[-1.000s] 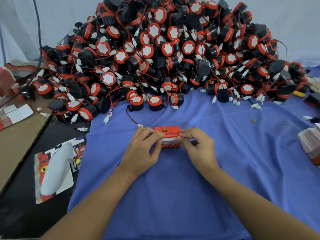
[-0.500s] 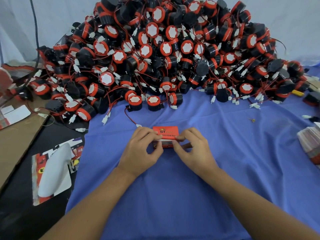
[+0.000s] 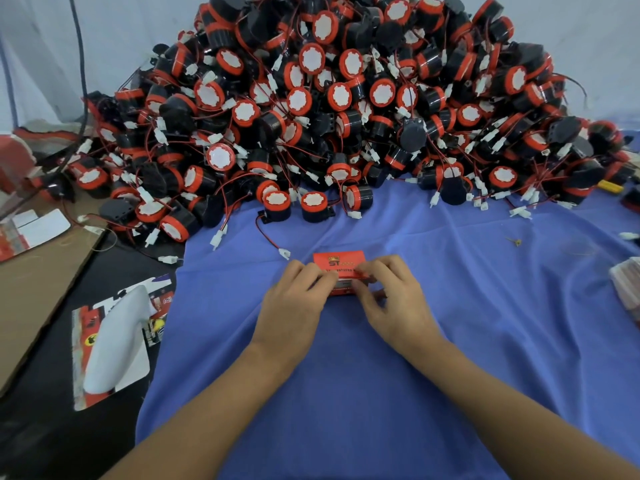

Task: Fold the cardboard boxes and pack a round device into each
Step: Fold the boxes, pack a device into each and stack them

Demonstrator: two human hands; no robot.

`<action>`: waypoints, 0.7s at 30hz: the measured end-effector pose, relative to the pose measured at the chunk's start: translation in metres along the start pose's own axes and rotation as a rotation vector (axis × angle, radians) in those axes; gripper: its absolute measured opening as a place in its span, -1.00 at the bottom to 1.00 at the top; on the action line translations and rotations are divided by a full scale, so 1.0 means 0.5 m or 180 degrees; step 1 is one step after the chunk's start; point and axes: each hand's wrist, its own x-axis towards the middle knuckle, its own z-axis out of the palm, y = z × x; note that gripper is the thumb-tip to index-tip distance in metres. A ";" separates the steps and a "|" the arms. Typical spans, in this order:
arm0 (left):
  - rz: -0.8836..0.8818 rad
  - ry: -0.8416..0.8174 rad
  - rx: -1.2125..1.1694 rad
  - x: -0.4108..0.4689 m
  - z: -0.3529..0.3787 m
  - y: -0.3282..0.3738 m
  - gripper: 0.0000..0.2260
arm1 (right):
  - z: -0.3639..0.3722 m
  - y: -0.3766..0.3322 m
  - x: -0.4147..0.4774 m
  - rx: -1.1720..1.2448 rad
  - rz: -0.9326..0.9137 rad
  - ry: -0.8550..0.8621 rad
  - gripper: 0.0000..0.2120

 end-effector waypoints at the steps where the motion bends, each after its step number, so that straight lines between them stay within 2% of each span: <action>1: 0.0000 -0.0025 0.0030 -0.001 0.001 0.003 -0.60 | 0.001 -0.001 -0.001 -0.0098 -0.0067 -0.0022 -0.79; 3: -0.0006 -0.0082 0.0151 0.001 -0.001 0.007 -0.58 | 0.004 -0.003 0.000 -0.0313 -0.0208 -0.0070 -0.69; 8: -0.0114 -0.0302 0.0006 0.008 -0.013 0.023 -0.60 | 0.006 -0.006 -0.002 -0.0439 -0.0400 0.0052 -0.66; 12: -0.0812 -0.0189 -0.1166 0.025 -0.012 0.003 -0.79 | 0.006 -0.007 -0.002 -0.0538 -0.0462 -0.0060 -0.63; 16: -0.1244 -0.0353 -0.2182 0.035 -0.019 -0.029 -0.71 | 0.005 -0.007 -0.002 -0.0524 -0.0470 -0.0060 -0.63; 18: -0.1161 -0.0470 -0.2130 0.039 -0.020 -0.044 -0.67 | 0.006 -0.008 -0.001 -0.0552 -0.0534 -0.0019 -0.64; 21: -0.0721 -0.0545 -0.1800 0.047 -0.018 -0.050 -0.68 | 0.006 -0.004 0.004 -0.0576 -0.0699 -0.0005 -0.67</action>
